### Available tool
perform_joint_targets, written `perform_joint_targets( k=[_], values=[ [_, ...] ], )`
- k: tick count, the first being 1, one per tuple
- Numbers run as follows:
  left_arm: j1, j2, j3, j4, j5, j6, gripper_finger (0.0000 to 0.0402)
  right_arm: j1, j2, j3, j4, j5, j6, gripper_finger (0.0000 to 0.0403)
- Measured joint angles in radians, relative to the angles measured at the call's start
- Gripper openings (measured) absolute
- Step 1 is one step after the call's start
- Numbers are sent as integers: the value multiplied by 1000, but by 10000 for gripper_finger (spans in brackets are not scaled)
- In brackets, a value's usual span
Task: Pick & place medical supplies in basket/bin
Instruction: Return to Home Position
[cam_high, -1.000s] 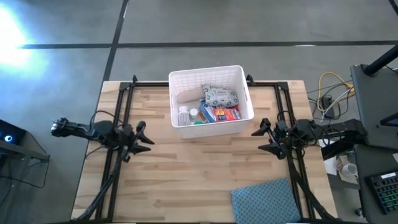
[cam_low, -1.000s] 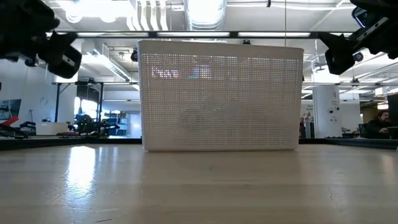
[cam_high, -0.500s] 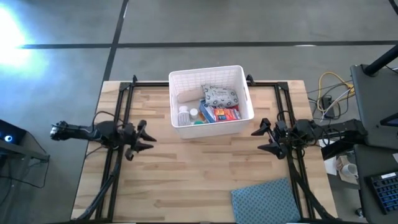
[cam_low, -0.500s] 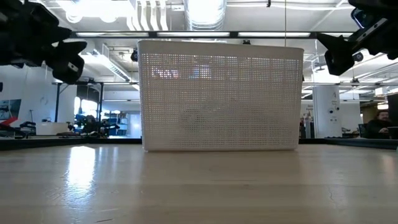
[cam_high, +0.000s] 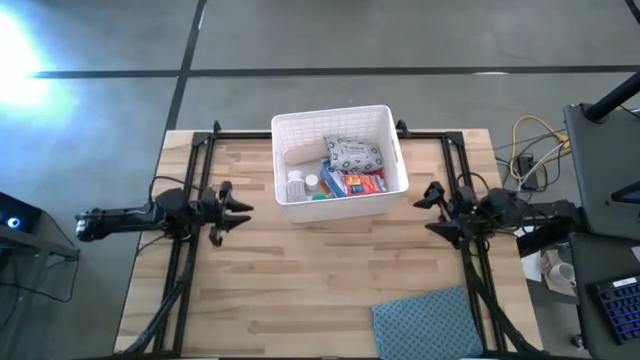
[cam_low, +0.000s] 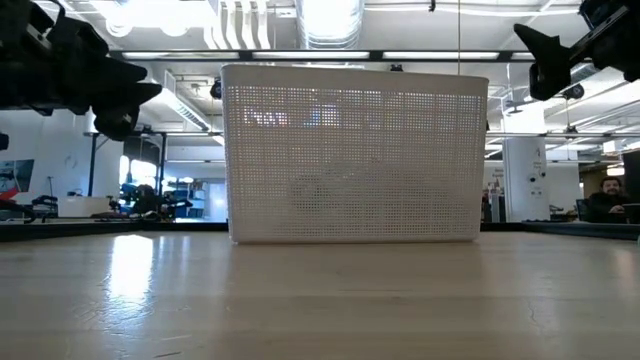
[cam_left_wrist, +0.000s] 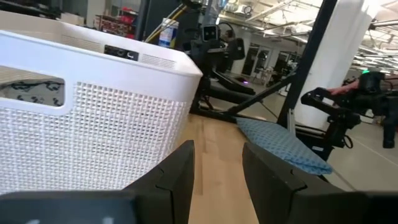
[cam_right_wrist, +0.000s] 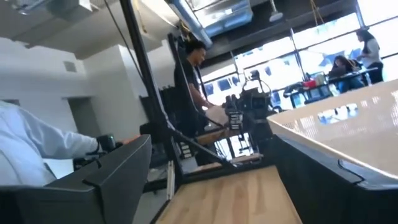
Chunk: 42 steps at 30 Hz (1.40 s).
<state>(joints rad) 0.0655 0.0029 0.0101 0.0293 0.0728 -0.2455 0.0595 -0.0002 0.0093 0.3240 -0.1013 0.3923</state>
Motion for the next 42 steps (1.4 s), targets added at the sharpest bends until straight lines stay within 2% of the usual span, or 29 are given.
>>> perform_joint_targets(
  k=[10,20,42],
  values=[
    [8,0,0,-2,0,0,118,-7,0,0,-32,-3,0,315],
    [8,-1,0,-2,0,0,118,-30,0,0,-303,-1,-1,320],
    [7,-1,-1,-2,0,0,118,-30,0,0,-302,5,0,320]
  ],
)
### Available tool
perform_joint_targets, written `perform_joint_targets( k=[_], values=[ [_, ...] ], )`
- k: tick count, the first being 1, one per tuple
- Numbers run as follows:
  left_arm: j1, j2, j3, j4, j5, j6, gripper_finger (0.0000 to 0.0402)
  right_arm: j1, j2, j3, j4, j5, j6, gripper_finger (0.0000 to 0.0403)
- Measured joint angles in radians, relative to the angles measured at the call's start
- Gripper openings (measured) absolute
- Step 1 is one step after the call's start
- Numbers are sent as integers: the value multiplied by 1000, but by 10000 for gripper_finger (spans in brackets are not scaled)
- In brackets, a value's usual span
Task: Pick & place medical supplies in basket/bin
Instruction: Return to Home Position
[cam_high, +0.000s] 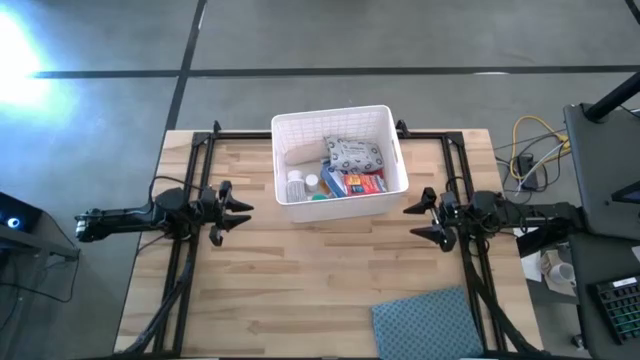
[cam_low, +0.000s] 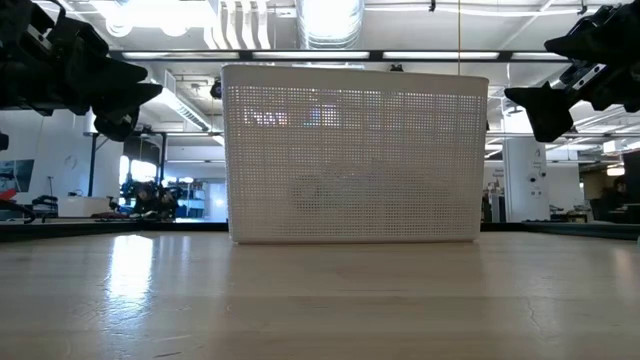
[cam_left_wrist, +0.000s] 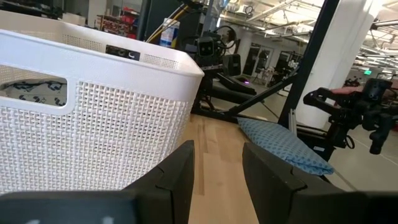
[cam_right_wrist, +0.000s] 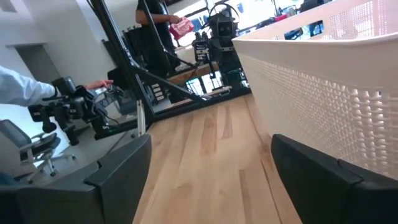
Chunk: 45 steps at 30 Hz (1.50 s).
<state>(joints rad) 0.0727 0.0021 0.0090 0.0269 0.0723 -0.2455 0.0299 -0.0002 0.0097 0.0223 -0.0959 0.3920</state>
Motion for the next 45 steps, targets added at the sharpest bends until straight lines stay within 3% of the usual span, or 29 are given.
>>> perform_joint_targets(
  k=[7,45],
  values=[
    [0,4,1,0,0,0,118,0,0,0,0,2,0,321],
    [0,353,2,-1,0,0,118,0,16,0,3,1,0,323]
  ],
)
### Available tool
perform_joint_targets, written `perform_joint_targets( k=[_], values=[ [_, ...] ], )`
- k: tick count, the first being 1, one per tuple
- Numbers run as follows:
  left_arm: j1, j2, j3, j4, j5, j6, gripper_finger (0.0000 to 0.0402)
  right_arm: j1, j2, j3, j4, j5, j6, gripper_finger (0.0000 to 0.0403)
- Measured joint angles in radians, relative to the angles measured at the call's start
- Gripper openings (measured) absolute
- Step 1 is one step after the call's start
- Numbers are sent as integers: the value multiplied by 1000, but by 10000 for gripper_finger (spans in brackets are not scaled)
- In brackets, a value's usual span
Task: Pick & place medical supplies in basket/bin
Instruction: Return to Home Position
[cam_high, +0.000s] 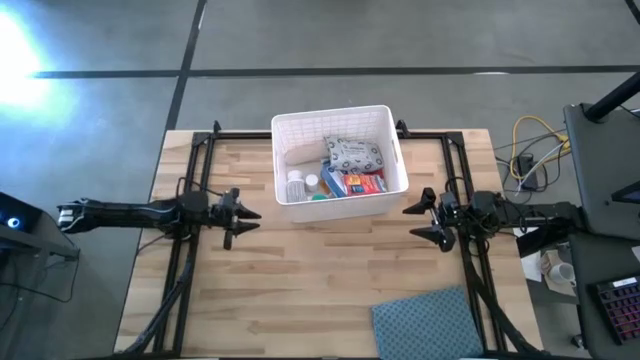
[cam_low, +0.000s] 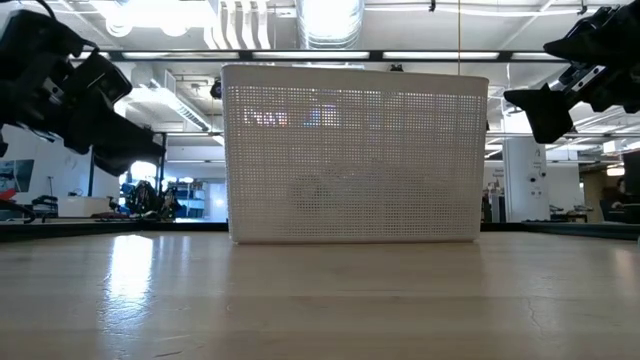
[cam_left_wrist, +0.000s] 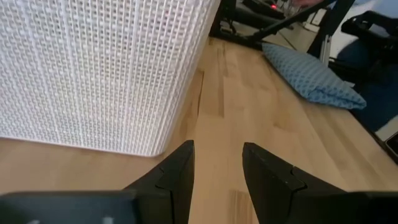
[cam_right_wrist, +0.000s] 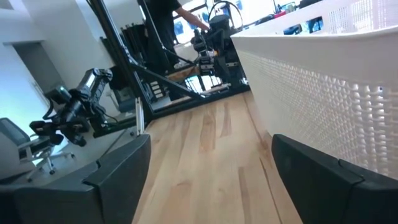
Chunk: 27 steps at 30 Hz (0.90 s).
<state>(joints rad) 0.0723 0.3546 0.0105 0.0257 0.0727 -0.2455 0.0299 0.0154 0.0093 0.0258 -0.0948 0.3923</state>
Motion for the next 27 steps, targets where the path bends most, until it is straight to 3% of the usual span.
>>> perform_joint_targets(
  k=[27],
  values=[
    [0,73,0,0,0,0,118,0,0,0,0,0,0,326]
  ],
)
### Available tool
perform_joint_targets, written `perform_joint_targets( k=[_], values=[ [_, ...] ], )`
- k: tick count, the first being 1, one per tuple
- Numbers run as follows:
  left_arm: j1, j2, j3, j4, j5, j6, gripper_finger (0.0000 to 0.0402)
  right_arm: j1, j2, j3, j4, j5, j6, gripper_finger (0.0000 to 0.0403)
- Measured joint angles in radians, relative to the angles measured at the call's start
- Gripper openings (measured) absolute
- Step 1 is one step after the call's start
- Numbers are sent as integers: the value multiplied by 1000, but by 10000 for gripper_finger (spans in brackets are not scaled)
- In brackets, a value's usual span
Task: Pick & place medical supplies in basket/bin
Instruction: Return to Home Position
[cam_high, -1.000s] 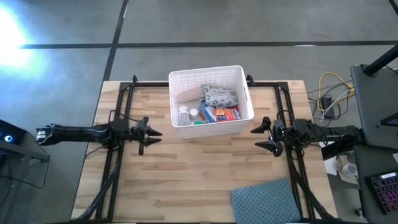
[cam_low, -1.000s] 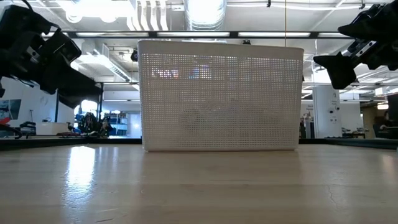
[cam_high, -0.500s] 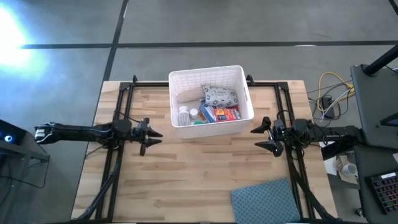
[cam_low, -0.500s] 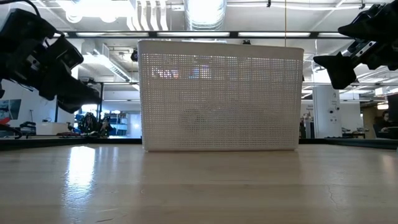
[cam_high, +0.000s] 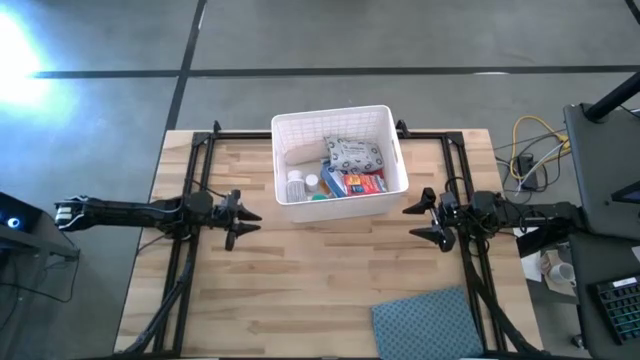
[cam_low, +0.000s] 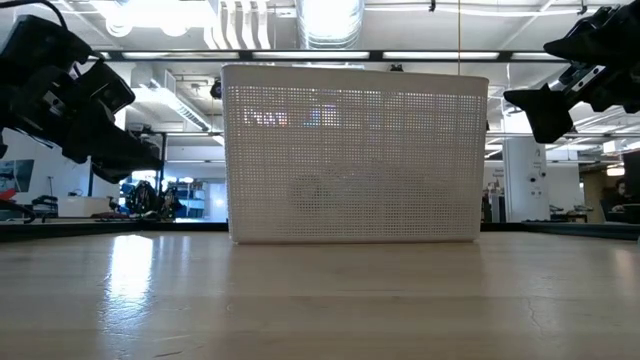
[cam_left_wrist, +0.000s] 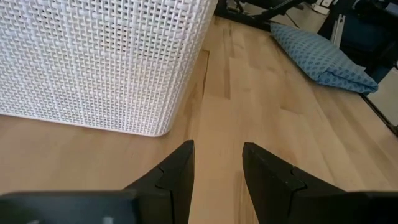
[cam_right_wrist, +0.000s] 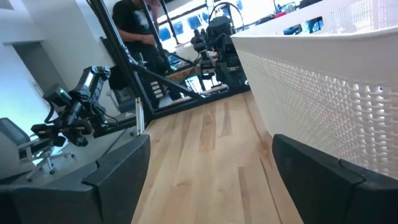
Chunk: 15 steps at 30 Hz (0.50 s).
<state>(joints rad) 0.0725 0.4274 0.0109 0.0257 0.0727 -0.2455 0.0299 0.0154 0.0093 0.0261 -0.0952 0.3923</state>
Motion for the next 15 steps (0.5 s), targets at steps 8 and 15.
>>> perform_joint_targets(
  k=[8,15],
  values=[
    [0,0,0,0,0,0,118,0,0,0,0,0,0,327],
    [0,0,0,0,0,0,118,0,0,0,0,0,0,329]
  ],
)
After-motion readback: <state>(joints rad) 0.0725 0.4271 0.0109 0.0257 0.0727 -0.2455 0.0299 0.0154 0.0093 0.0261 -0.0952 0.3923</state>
